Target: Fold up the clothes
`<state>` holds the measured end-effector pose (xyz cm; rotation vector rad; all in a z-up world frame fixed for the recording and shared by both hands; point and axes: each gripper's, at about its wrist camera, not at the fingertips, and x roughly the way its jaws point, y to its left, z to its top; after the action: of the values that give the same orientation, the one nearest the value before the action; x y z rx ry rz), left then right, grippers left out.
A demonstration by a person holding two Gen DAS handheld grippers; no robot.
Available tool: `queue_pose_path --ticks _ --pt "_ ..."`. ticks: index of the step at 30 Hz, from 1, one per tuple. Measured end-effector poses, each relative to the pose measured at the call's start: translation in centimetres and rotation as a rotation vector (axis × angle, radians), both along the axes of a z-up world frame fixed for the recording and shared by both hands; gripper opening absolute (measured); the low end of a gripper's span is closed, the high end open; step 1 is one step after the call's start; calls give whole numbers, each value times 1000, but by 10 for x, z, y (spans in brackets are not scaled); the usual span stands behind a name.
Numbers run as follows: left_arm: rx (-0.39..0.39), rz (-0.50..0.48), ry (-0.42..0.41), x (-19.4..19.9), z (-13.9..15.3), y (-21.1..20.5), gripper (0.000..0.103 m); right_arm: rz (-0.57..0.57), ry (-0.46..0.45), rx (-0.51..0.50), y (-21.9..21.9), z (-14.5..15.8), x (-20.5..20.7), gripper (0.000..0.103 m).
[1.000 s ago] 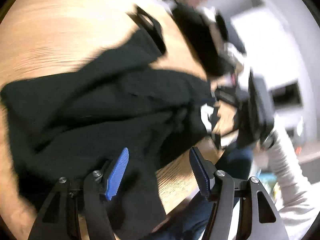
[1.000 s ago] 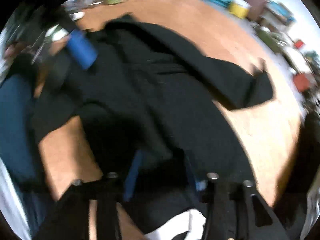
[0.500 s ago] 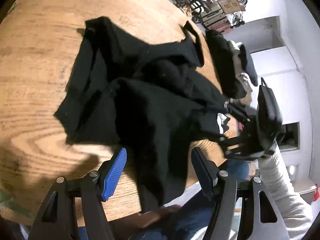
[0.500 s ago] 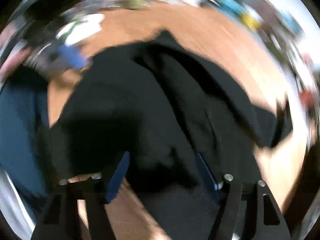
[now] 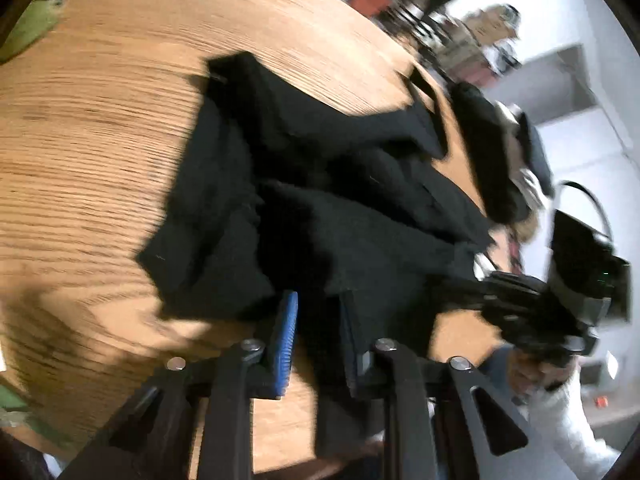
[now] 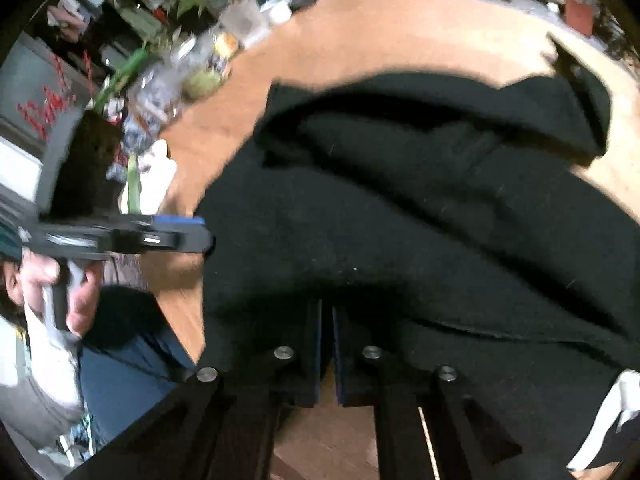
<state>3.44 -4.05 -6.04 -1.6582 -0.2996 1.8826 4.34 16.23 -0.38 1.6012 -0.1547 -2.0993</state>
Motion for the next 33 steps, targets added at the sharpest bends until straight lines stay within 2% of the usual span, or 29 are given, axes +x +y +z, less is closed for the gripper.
queue_pose_path --ticks 3,4,6,8,12,13,17,19,22,23,26,30,31,33 --pt "-56 58 26 -7 -2 -7 21 -60 7 7 12 -5 -15 6" --pt "-63 75 33 -8 -1 -10 21 -88 -2 34 20 -9 -18 12" --pt "-8 102 46 -9 11 -17 21 -82 -49 36 32 -17 -16 21" --pt "20 113 70 -6 24 -17 21 -87 -53 16 42 -16 -9 47" --pt "33 80 63 0 34 9 30 -92 18 -62 71 4 6 59" --pt "31 65 55 1 34 18 31 -94 36 -81 78 9 10 66" --pt "2 5 31 3 23 57 31 -144 98 -97 106 14 15 67" --pt "-72 0 69 -2 15 73 31 -160 96 -120 115 11 14 67" --pt "-187 45 135 -16 -1 77 31 -160 96 -161 128 9 15 67" --pt "-195 67 148 -22 -4 75 31 -153 95 -175 129 8 16 67" --pt "-155 115 153 -36 -8 63 25 -104 83 -219 120 1 19 69" --pt "-80 177 70 -48 -6 40 25 17 70 -213 86 -1 32 69" --pt "-91 179 58 -48 -5 35 25 32 80 -202 79 1 35 67" --pt "-132 176 96 -40 5 34 25 55 91 -196 68 3 38 61"
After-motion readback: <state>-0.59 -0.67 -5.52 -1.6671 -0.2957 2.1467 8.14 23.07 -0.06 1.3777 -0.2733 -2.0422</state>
